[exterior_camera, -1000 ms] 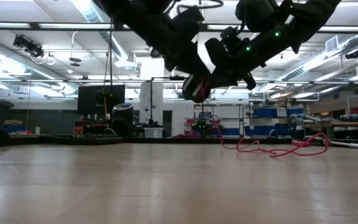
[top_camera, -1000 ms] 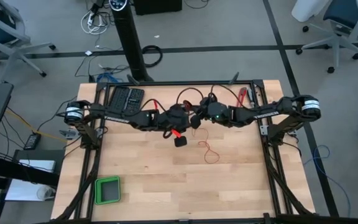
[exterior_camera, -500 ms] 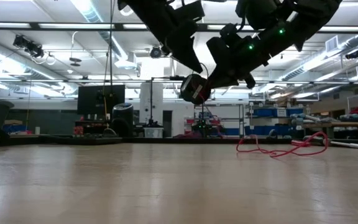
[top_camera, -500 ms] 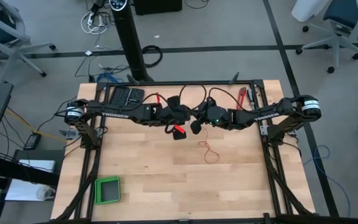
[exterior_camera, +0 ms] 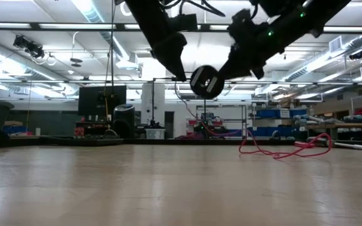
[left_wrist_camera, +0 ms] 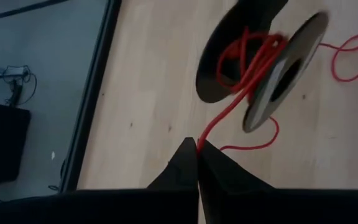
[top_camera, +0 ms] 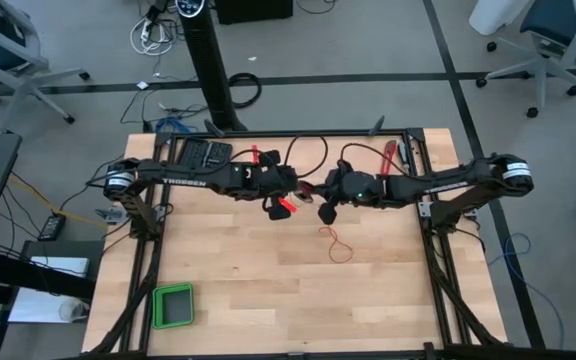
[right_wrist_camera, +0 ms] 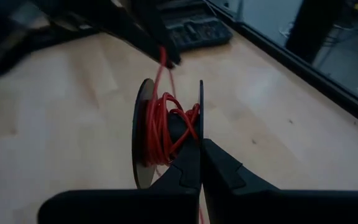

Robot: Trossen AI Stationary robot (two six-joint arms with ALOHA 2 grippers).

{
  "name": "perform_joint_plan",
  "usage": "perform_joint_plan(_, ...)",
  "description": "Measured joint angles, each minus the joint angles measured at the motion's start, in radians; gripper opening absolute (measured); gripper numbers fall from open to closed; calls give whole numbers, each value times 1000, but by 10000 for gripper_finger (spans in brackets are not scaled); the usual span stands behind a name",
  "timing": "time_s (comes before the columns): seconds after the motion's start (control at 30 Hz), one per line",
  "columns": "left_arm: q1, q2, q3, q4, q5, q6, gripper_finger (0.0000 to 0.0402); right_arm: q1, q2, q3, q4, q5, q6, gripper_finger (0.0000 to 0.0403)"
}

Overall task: Coil cords
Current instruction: Coil the red wire onto the black spool

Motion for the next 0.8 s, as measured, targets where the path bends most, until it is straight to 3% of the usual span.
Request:
perform_joint_plan(0.37, -22, -1, -32, 87, 71, 26, 1, 3, -183, 0, -111, -60, 5, 1)
perform_joint_plan(0.67, -63, -1, -226, 506, 73, 53, 1, 4, -218, 0, -139, -69, 34, 1)
perform_joint_plan(0.8, -62, 0, -269, 577, 63, 21, 1, 5, -199, 0, -142, -93, 41, 1)
